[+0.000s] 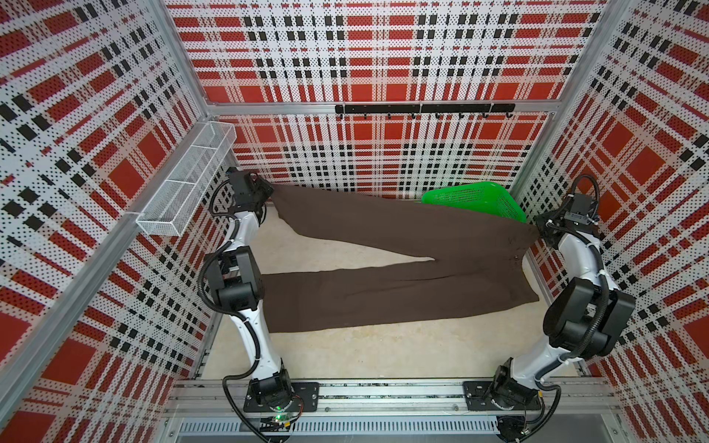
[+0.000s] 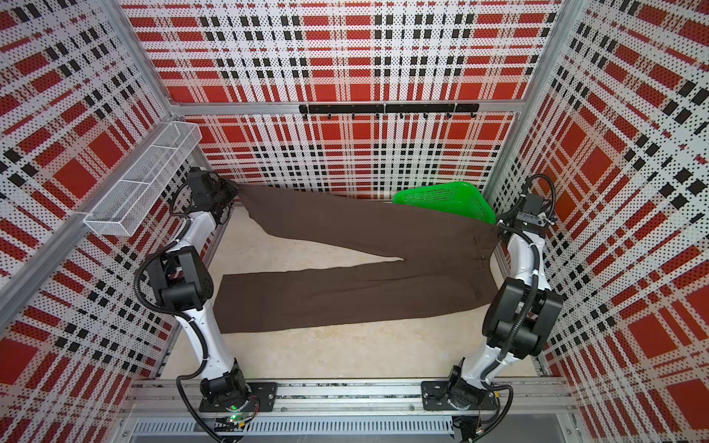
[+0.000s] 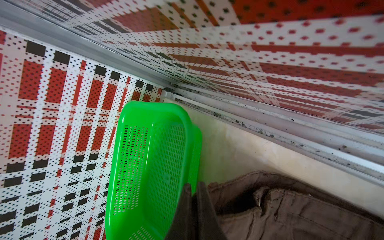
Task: Fold and stack the trousers
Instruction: Fold the trousers at the center of the table.
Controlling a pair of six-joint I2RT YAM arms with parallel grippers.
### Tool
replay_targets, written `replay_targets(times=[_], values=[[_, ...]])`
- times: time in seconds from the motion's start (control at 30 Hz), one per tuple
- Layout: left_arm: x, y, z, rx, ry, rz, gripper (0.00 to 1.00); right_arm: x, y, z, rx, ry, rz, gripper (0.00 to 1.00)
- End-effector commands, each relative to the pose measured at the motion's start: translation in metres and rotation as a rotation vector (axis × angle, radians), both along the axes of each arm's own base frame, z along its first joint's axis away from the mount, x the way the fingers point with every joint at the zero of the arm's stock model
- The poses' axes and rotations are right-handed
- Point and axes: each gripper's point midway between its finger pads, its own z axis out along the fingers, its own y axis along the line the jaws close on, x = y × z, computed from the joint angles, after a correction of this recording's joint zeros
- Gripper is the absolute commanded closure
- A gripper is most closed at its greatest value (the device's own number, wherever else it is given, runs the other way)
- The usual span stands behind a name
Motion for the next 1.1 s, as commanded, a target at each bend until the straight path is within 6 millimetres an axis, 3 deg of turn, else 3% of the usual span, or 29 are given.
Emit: replay_targets(times=[0.0,0.13,0.23,0.3,0.4,0.63,0.83,1.07], values=[[0.012,0.004,0.032,-0.015,-0.113,-0.017,1.0,0.012,-0.021,0.029,-0.055,-0.104,-0.061,1.0],[0.011,0.0,0.047,-0.018,-0.157,-0.033,1.0,0.019,-0.024,0.038,-0.071,-0.129,-0.051,1.0],[-0.001,-0.004,0.06,-0.015,-0.195,-0.045,1.0,0.022,-0.023,0.039,-0.077,-0.132,-0.031,1.0],[-0.017,-0.005,0.069,-0.013,-0.23,-0.052,1.0,0.022,-0.022,0.035,-0.08,-0.126,-0.014,1.0],[-0.054,-0.003,0.067,-0.034,-0.263,-0.041,1.0,0.018,-0.021,0.024,-0.083,-0.124,0.017,1.0],[-0.121,-0.003,0.034,-0.04,-0.22,0.003,1.0,0.0,-0.012,-0.013,-0.068,-0.124,0.088,1.0],[-0.175,0.012,0.022,-0.065,-0.231,0.082,1.0,-0.027,-0.008,-0.043,-0.038,-0.08,0.089,1.0],[-0.223,0.022,0.001,-0.057,-0.205,0.163,1.0,-0.056,-0.008,-0.062,-0.016,-0.052,0.063,1.0]])
